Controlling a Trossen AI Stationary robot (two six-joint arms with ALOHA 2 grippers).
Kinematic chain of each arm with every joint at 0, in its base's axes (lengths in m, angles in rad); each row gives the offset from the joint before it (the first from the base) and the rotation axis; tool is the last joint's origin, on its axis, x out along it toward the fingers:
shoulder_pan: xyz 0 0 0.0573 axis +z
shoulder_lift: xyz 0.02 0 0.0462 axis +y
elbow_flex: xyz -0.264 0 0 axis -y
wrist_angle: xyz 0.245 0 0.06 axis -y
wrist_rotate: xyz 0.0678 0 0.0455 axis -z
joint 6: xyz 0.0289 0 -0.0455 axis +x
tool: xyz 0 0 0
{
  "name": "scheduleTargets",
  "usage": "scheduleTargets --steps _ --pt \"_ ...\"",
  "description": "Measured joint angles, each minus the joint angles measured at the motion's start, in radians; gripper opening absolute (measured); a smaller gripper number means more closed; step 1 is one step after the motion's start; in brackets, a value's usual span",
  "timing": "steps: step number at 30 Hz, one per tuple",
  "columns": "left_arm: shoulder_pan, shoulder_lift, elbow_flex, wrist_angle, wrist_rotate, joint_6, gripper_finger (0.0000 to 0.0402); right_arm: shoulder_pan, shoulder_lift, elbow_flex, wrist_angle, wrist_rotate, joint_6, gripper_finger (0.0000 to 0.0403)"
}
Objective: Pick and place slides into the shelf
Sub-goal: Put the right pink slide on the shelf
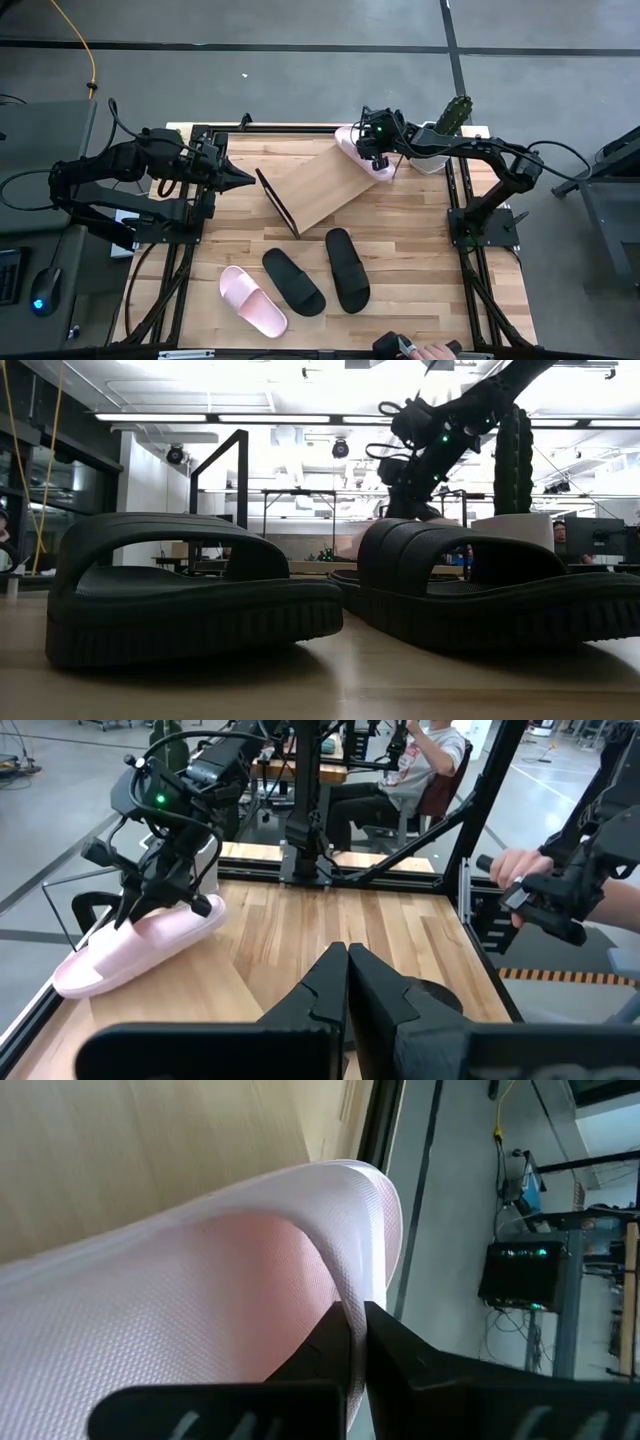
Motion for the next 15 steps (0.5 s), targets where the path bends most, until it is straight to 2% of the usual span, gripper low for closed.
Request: scheduleTargets --steps 15 --pt "0.000 0.000 0.000 0.002 0.000 -0.001 0.0001 -0.027 0.000 0.000 -0.039 0.006 -0.002 0.0000"
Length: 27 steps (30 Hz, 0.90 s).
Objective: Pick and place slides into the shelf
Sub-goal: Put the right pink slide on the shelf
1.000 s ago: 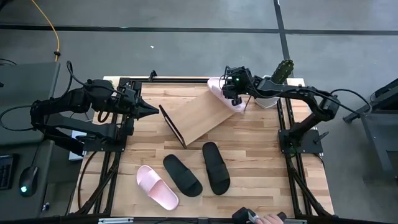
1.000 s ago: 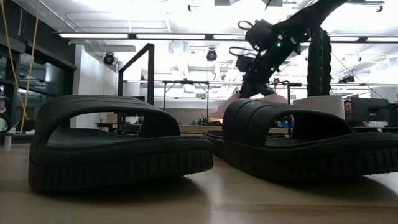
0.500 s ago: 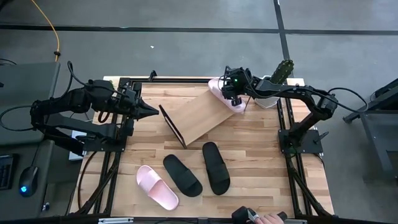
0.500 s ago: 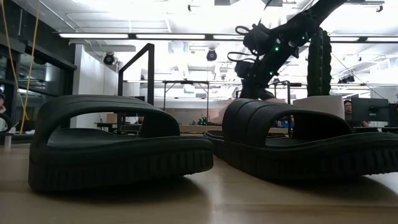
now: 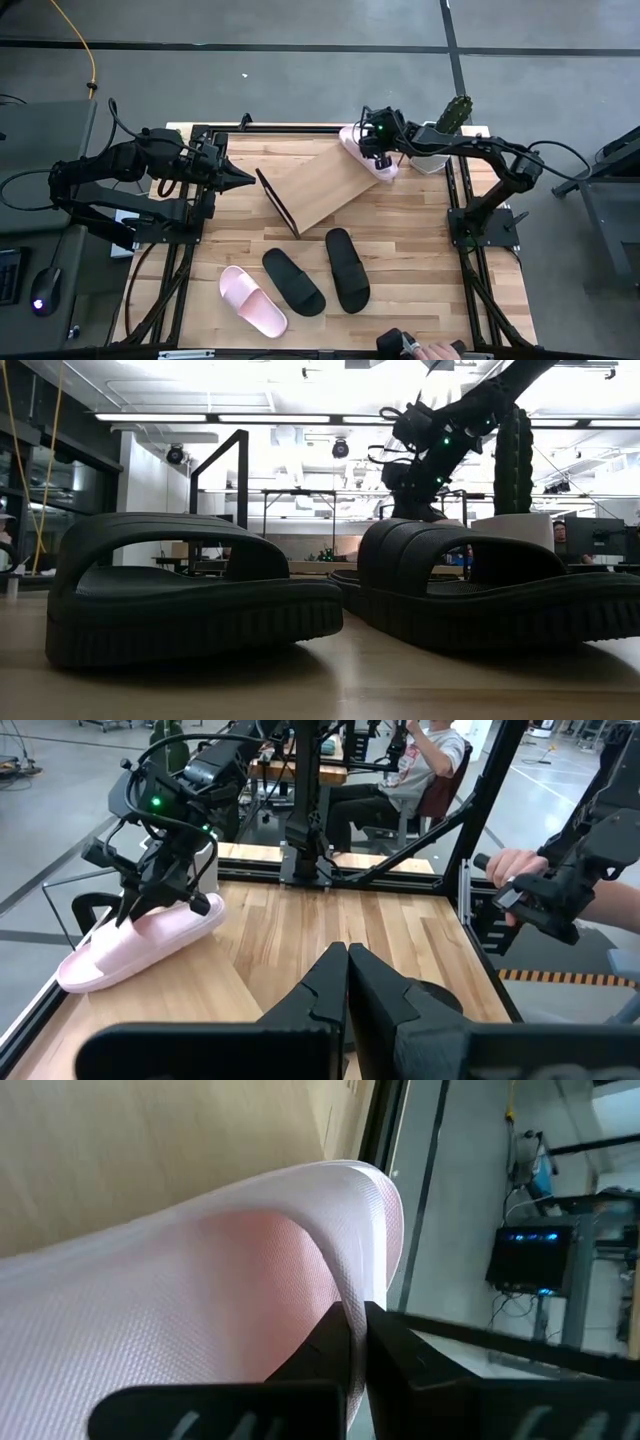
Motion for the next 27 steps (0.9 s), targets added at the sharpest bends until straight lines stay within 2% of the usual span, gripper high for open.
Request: scheduleTargets --steps 13,27 --pt "0.000 0.000 0.000 0.000 0.000 0.000 0.0001 -0.019 0.000 0.000 -0.023 -0.037 0.030 0.0004" --pt "0.000 0.000 0.000 -0.002 0.000 0.000 0.0001 -0.019 0.000 0.000 -0.049 -0.025 0.038 0.0093"
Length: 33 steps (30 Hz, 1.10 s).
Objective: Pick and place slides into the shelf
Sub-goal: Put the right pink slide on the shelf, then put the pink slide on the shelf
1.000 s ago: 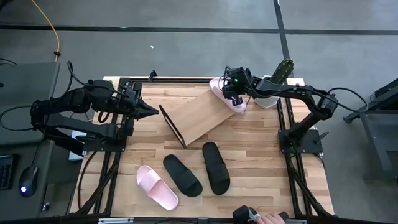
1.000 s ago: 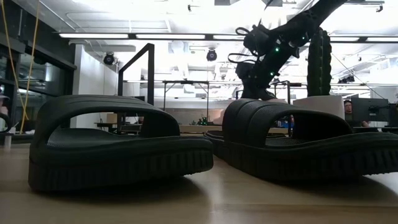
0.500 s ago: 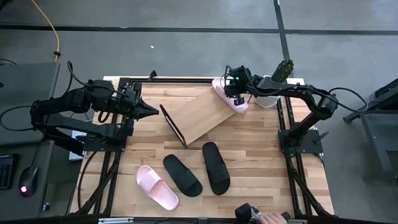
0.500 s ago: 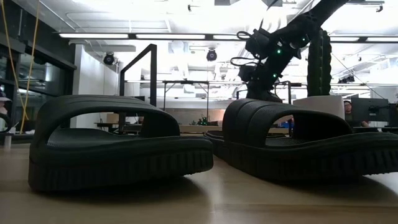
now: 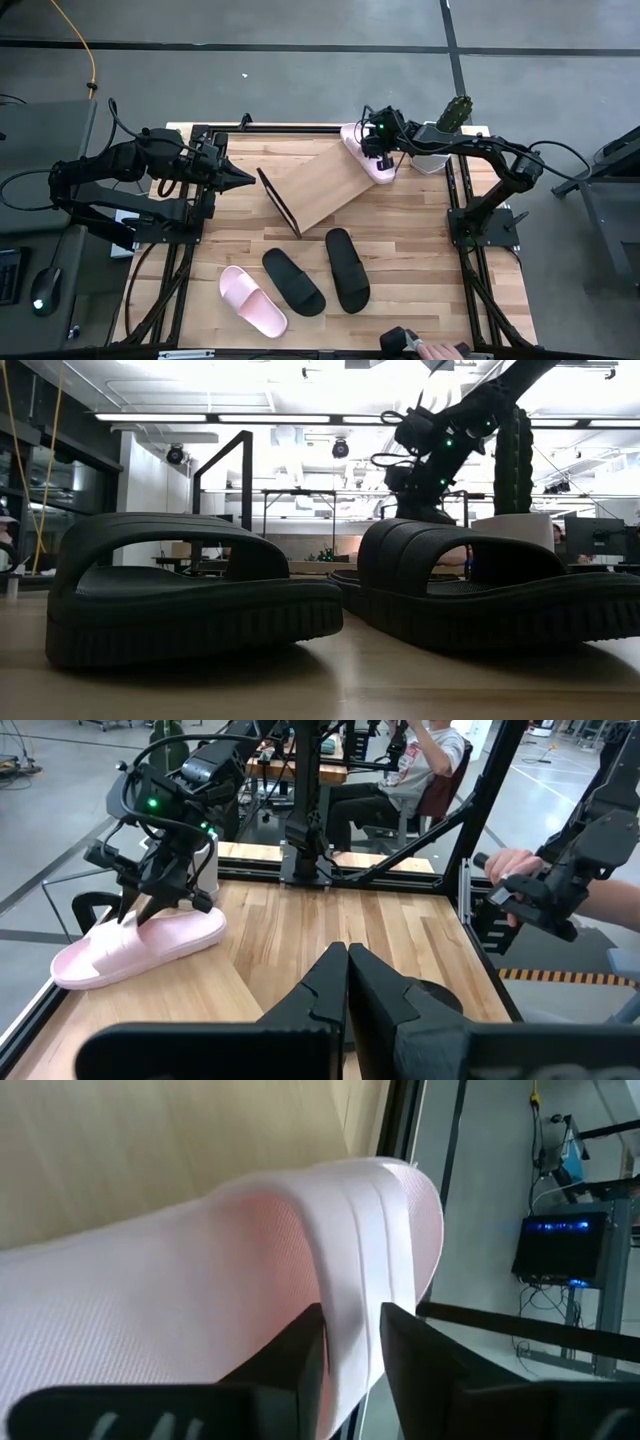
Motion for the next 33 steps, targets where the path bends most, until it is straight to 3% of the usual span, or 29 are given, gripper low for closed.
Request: scheduleTargets --steps 22,33 --pt "0.000 0.000 0.000 -0.008 0.000 0.000 0.0001 0.005 -0.002 0.002 -0.053 0.028 0.023 0.0109" --pt "0.000 0.000 0.000 -0.008 0.000 0.001 0.0001 0.084 -0.002 0.072 -0.120 0.102 0.047 0.0109"
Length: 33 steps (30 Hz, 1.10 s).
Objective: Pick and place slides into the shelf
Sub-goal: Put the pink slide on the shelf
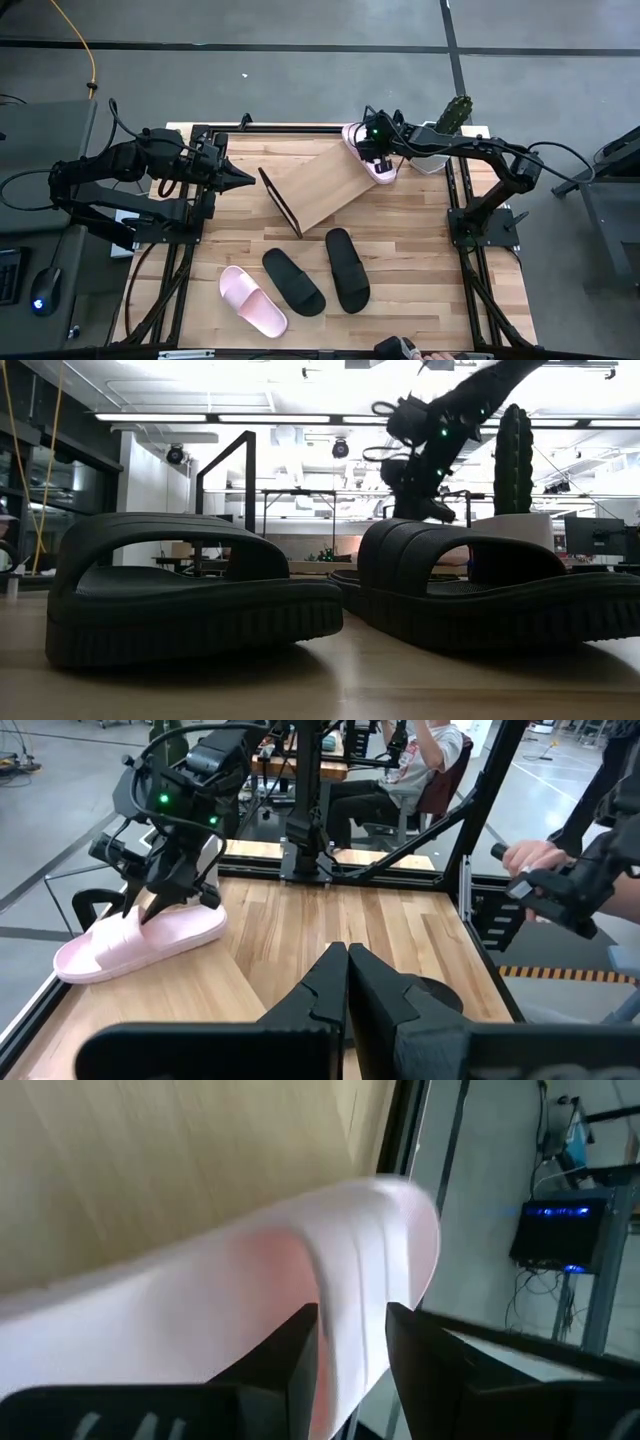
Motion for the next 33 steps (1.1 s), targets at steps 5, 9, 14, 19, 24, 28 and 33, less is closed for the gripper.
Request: scheduleTargets --steps 5,9,14,19,24,28,33 --pt "0.000 0.000 0.000 -0.020 0.000 0.000 0.0001 0.027 0.000 0.057 -0.070 0.003 0.035 0.0109" --pt "0.000 0.000 0.000 -0.067 -0.009 0.012 0.0001 0.047 0.000 0.091 -0.149 0.020 0.079 0.0109" --pt "0.000 0.000 0.000 -0.121 -0.033 0.016 0.0001 0.085 0.000 0.121 -0.254 0.047 0.144 0.0109" --pt "0.000 0.000 0.000 -0.159 -0.009 0.015 0.0001 0.151 0.000 0.142 -0.311 0.050 0.223 0.0108" --pt "0.000 0.000 0.000 -0.197 0.046 0.004 0.0001 0.222 0.000 0.156 -0.324 0.043 0.336 0.0108" --pt "0.000 0.000 0.000 -0.231 0.076 -0.013 0.0001 0.281 0.000 0.156 -0.325 0.042 0.408 0.0108" --pt "0.000 0.000 0.000 -0.283 0.084 -0.049 0.0001 0.347 0.000 0.156 -0.325 0.041 0.515 0.0108"
